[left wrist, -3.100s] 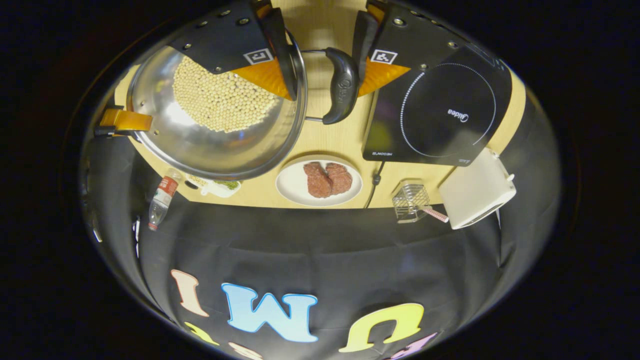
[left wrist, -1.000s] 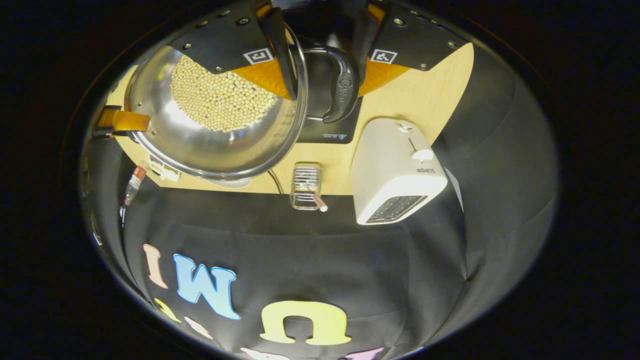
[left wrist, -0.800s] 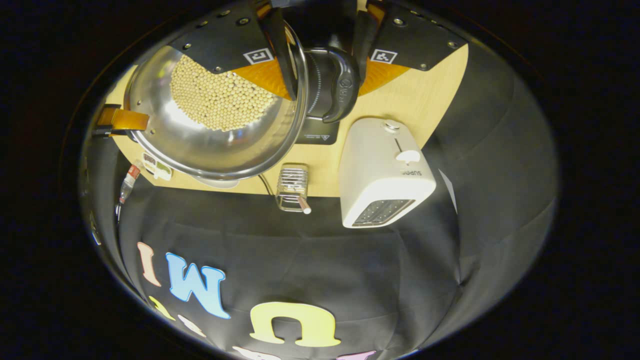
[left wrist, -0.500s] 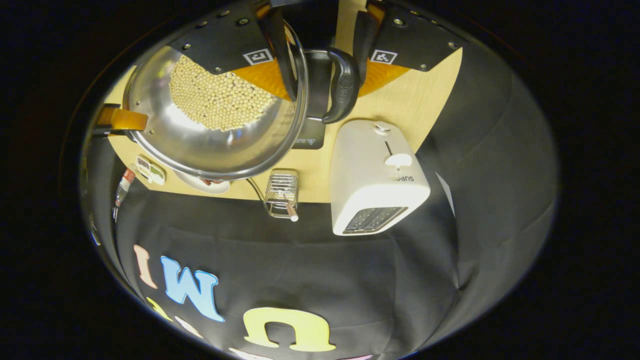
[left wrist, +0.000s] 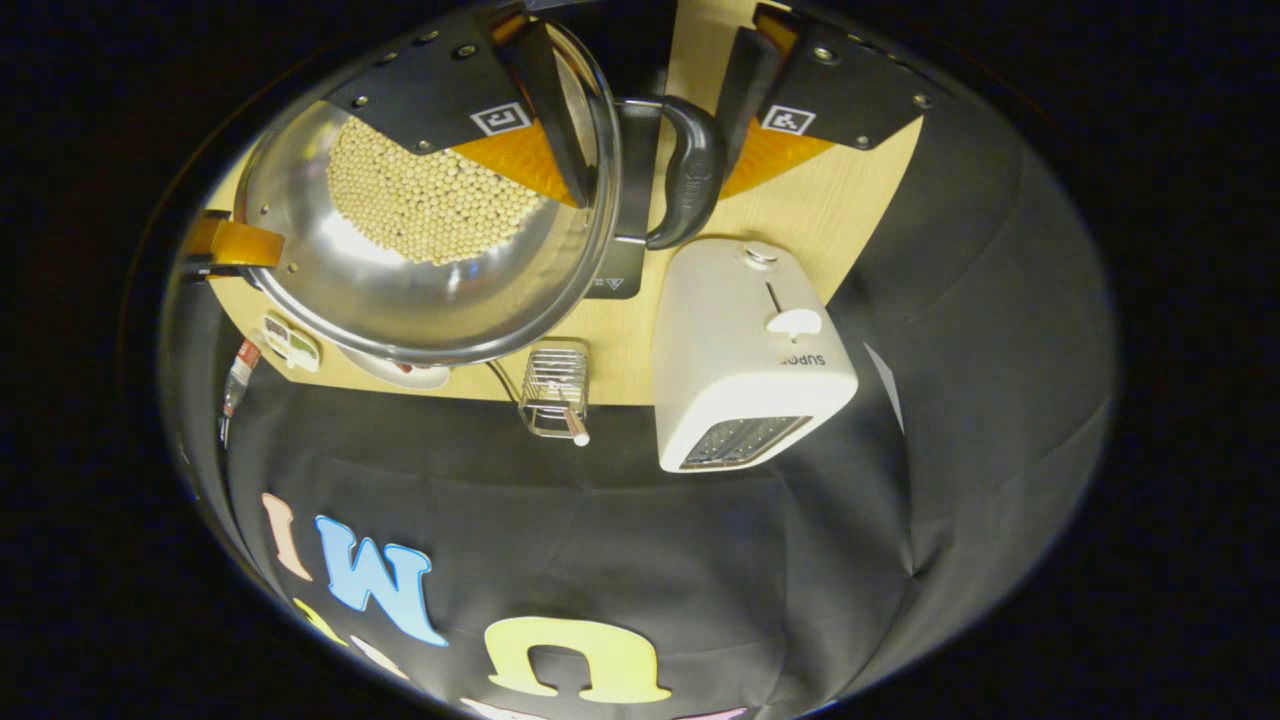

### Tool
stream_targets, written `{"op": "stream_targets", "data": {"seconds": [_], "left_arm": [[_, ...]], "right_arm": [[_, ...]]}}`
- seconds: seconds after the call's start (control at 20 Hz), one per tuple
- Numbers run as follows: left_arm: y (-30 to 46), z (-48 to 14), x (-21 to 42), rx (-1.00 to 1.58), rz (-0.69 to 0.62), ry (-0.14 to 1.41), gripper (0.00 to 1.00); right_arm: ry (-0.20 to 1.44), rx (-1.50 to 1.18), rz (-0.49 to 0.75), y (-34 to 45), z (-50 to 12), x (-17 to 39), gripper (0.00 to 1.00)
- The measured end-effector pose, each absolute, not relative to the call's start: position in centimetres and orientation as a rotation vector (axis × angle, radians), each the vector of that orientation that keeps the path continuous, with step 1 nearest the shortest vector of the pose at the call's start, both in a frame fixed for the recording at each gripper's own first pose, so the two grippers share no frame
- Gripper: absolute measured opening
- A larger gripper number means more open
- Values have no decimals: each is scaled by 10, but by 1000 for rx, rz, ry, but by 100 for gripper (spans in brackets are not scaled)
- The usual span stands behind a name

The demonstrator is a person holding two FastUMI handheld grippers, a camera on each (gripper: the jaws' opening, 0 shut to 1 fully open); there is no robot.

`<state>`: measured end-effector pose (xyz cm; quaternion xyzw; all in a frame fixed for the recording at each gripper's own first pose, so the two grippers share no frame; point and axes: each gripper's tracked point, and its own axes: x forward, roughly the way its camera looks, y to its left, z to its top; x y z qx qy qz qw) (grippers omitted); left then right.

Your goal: First push the handle of the pot to place it horizontally, then grasp the pot with both hands and set it on the induction cooktop.

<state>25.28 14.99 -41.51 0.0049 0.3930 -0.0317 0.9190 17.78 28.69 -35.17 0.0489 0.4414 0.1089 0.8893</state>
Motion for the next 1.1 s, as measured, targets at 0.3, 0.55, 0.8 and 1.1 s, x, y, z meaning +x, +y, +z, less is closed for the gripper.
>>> {"op": "stream_targets", "data": {"seconds": [0.3, 0.55, 0.8, 1.1], "left_arm": [[161, -400, 257, 23, -10, 735, 83], [164, -384, 256, 22, 20, 692, 83], [148, -337, 257, 49, -15, 580, 85], [102, -241, 236, 64, -86, 381, 83]], "right_arm": [[868, 47, 216, 277, -348, 175, 93], [844, 64, 216, 272, -336, 176, 97], [726, 104, 205, 263, -294, 180, 97], [504, 90, 171, 218, -210, 166, 97]]}}
